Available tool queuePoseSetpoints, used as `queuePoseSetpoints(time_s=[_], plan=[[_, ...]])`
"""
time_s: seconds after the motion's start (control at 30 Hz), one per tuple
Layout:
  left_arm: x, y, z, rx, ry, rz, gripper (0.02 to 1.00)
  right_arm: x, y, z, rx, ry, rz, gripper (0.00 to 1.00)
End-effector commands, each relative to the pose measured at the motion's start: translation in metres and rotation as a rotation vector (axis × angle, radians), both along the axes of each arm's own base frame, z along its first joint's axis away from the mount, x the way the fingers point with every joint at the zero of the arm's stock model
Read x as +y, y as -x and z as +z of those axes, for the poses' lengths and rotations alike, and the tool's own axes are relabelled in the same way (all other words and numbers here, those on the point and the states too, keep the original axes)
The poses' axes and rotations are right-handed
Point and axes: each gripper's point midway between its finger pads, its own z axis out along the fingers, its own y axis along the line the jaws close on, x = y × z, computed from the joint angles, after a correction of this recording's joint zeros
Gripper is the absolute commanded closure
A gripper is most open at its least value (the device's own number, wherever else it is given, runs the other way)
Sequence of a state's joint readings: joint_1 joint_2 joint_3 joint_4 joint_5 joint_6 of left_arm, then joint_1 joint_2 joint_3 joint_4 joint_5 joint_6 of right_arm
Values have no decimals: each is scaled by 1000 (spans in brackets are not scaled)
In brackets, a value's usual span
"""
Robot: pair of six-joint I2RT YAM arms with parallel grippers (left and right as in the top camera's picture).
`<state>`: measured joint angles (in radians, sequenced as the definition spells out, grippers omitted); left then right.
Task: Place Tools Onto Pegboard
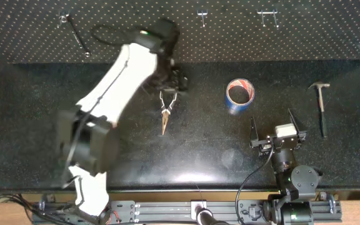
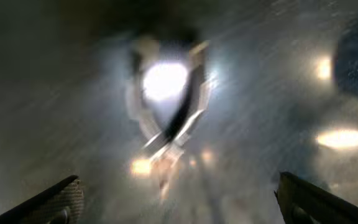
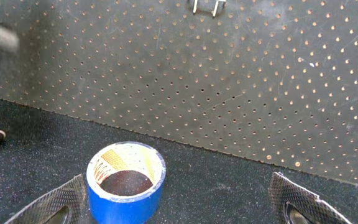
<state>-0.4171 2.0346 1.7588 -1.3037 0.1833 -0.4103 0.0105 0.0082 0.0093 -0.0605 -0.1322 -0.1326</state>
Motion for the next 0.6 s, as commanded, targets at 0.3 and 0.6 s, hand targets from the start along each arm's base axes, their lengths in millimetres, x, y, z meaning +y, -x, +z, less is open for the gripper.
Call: queuePoseSetpoints(time_s=[0.3, 0.6], plan=[[11, -18, -49, -2, -186, 37, 25, 2, 0, -1, -1, 3, 12, 36], [-3, -11, -66, 37, -175, 8, 25, 3, 0, -1, -1, 3, 13, 36]])
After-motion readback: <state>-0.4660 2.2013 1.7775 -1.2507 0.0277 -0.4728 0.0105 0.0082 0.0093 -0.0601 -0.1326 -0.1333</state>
